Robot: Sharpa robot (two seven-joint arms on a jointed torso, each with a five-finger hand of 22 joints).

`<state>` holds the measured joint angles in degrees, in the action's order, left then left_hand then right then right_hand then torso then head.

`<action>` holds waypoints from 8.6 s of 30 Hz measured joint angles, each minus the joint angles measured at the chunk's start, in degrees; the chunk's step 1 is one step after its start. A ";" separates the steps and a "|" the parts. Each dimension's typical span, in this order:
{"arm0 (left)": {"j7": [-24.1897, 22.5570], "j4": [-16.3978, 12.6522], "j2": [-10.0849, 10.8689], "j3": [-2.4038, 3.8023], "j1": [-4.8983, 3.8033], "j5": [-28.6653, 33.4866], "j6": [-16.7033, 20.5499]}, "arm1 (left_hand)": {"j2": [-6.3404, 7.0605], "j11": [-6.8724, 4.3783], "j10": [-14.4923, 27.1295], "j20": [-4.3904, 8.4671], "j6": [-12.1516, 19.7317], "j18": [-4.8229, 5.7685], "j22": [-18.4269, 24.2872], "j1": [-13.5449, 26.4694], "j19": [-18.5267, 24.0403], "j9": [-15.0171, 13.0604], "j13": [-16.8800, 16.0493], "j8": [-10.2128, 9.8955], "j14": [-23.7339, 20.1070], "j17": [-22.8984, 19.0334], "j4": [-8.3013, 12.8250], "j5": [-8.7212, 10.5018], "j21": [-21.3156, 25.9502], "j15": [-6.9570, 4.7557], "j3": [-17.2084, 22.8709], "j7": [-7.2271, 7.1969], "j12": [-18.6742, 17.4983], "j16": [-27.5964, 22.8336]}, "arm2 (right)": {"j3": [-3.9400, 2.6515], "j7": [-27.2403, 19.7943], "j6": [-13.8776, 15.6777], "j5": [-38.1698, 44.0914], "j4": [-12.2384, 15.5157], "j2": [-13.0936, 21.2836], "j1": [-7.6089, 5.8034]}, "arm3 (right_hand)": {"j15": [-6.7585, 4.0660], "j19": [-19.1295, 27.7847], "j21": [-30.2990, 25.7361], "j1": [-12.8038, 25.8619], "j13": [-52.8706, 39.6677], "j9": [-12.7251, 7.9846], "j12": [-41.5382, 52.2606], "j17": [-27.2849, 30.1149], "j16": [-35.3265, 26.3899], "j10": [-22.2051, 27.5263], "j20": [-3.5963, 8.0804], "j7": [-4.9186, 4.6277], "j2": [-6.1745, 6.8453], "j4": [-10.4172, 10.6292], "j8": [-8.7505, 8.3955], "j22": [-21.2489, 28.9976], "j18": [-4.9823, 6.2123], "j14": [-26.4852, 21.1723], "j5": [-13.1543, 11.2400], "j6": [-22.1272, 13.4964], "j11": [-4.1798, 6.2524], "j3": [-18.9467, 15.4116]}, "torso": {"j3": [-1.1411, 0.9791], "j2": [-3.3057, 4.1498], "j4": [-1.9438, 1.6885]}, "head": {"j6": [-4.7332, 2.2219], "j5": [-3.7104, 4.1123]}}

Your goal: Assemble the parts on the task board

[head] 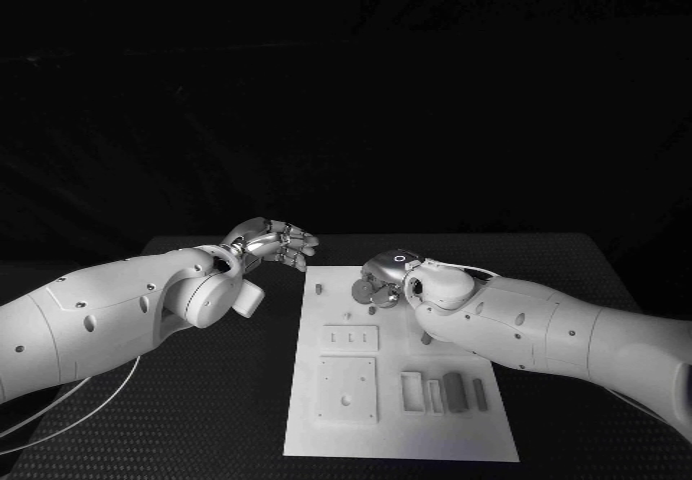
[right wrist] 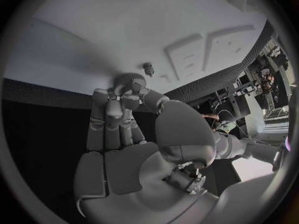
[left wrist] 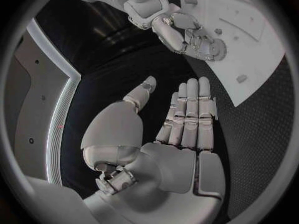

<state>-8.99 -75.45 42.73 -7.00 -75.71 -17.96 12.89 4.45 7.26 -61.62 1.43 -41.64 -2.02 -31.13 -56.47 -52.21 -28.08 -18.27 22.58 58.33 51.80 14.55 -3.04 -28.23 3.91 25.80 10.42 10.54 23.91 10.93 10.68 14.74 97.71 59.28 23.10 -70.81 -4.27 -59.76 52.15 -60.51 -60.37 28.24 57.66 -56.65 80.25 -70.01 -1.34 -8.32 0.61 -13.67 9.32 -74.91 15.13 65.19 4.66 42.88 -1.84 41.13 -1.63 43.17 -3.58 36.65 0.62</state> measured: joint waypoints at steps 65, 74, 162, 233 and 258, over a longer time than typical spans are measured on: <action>-0.97 3.76 0.10 -0.03 0.11 -2.17 -0.77 | -0.08 -0.60 -2.25 0.21 -2.72 0.31 -0.60 -1.89 -0.21 -1.70 -2.65 0.00 0.00 0.65 1.50 0.00 0.45 0.00 0.23 -0.77 0.25 -0.67 | -4.17 -18.29 4.44 -21.82 5.08 23.13 1.59 | 0.79 -0.30 1.00 -0.23 -0.64 1.61 1.51 -0.07 1.33 0.45 0.10 -0.62 8.66 0.48 3.97 0.01 -0.45 -0.40 -0.22 4.73 -0.65 -3.83 | -0.58 -1.55 3.28 | -1.82 1.34; -1.00 3.67 0.20 -0.04 0.23 -2.31 -0.90 | -0.08 -0.61 -2.25 0.21 -2.72 0.32 -0.65 -1.89 -0.21 -1.75 -2.90 -0.30 0.00 0.73 1.50 0.00 0.45 0.00 0.23 -0.77 0.26 -0.67 | -4.21 -18.75 4.47 -21.64 2.91 21.58 3.40 | 1.11 -0.10 0.99 -0.14 -0.63 1.41 1.50 0.00 1.33 0.93 -0.10 -1.09 9.21 0.71 3.34 0.00 -0.44 -0.72 -0.22 3.62 -1.13 -4.05 | -0.58 -1.51 3.03 | -1.29 1.74; -0.73 2.65 0.68 -0.05 0.28 -2.44 -1.49 | -0.08 -0.41 -2.05 0.21 -2.56 0.34 -0.76 -1.89 -0.21 -2.00 -3.39 -0.84 0.00 0.89 1.34 0.00 0.67 0.00 0.08 -0.52 -0.43 -1.11 | -4.24 -19.18 4.67 -22.47 -7.33 14.40 5.53 | 0.69 -0.10 0.77 -0.52 -0.38 2.93 2.01 0.10 1.60 0.59 -0.12 0.08 3.68 0.99 4.98 -0.01 -0.52 -0.72 -0.22 7.51 -0.40 -4.85 | -0.49 -1.72 2.96 | 1.38 1.54; 3.95 2.66 -0.03 -0.03 0.11 -7.73 -1.36 | -0.91 -2.33 -5.04 0.72 -5.52 -0.18 -1.76 3.69 -0.73 -1.86 -6.83 -3.13 0.85 1.82 -1.13 0.00 1.12 -0.42 -1.93 -1.02 -0.22 -1.62 | -4.31 -12.34 8.25 -20.14 0.92 15.25 0.84 | -1.14 -0.02 0.76 0.86 0.22 6.13 2.00 0.60 1.40 0.68 0.21 1.69 3.10 1.27 6.68 0.00 -0.90 -0.67 -0.23 10.74 1.54 -4.76 | -0.32 -1.92 3.05 | 0.75 1.32; 19.21 2.86 -8.90 -0.06 -0.09 -13.02 -1.43 | -1.35 -3.90 -7.60 2.15 -9.90 -0.13 -4.89 5.58 -2.58 -0.59 -11.47 -3.56 2.70 5.86 -1.67 0.00 -0.88 -1.85 -2.31 -1.71 1.95 2.01 | -4.33 -2.82 5.07 -15.66 17.97 14.19 -1.52 | -1.19 -0.23 0.99 0.86 0.27 6.61 2.00 0.66 1.50 0.47 0.42 1.66 3.11 1.26 6.70 0.01 -0.96 -0.20 -0.23 10.88 1.74 -4.76 | 1.04 -3.65 3.16 | -0.06 -1.07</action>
<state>10.22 -72.60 33.83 -7.06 -75.80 -30.98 11.46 3.10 3.37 -69.22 3.58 -51.54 -2.15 -36.02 -50.88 -54.80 -28.66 -29.74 19.03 61.02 57.66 12.88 -3.04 -29.11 2.05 23.49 8.71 12.49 25.91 6.60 7.85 19.80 82.05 77.25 37.29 -72.33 -5.46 -59.99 53.14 -59.65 -60.09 34.85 59.66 -55.99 81.75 -69.54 -0.92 -6.67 3.72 -12.40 16.03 -74.90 14.17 64.99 4.43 53.77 -0.10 36.37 -0.59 39.52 -0.42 36.59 -0.45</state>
